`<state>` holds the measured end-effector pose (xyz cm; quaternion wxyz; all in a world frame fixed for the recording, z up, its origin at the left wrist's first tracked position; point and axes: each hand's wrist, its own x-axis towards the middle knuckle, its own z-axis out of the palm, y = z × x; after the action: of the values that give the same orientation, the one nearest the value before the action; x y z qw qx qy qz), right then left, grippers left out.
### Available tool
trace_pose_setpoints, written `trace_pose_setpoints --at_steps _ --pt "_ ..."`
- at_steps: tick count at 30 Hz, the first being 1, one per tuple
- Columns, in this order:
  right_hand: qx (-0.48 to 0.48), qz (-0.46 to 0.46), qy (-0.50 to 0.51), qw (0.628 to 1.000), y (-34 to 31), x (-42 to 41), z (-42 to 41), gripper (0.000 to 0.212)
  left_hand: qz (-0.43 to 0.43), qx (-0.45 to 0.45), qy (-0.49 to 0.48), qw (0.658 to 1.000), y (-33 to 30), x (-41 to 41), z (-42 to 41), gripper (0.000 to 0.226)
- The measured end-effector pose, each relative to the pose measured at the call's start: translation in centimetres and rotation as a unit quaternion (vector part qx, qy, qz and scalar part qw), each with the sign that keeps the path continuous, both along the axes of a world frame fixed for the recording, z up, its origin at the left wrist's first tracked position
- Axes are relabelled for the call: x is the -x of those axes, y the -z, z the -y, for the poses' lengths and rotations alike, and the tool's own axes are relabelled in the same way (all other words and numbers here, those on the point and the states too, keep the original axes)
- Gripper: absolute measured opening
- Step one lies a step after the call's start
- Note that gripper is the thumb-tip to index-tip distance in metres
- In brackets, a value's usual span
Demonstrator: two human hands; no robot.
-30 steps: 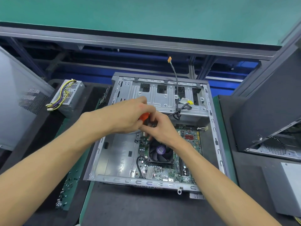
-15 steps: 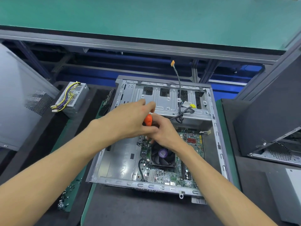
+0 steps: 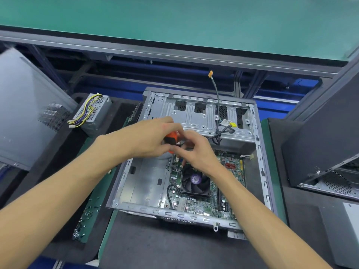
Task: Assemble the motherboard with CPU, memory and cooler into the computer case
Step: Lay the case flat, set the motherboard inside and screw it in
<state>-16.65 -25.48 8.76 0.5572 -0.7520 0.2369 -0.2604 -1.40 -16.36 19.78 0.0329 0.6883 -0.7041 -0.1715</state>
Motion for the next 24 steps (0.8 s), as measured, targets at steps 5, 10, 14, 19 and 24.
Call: trace_pose_setpoints --at_steps 5,10,14,19,24 --pt "0.038 0.057 0.076 0.995 -2.5 0.0 0.0 0.028 -0.135 0.138 -0.071 0.979 -0.4 0.0 -1.8 0.049" --pt "-0.062 0.149 0.080 0.984 -5.9 -0.6 -1.9 0.010 -0.221 0.210 -0.145 0.941 -2.3 0.5 -4.3 0.037" --pt "-0.139 0.188 0.025 0.972 -8.4 -2.3 -4.7 0.044 -0.175 0.233 -0.222 0.930 -3.3 -0.1 -8.1 0.018" --pt "-0.185 0.140 -0.077 0.970 -10.0 -5.9 -10.1 0.065 -0.182 0.236 -0.324 0.898 -2.9 -2.2 -13.7 0.016" --pt "-0.220 0.081 -0.099 0.967 -9.7 -8.9 -16.2 0.067 -0.224 0.204 -0.409 0.861 0.0 -6.0 -18.0 0.020"
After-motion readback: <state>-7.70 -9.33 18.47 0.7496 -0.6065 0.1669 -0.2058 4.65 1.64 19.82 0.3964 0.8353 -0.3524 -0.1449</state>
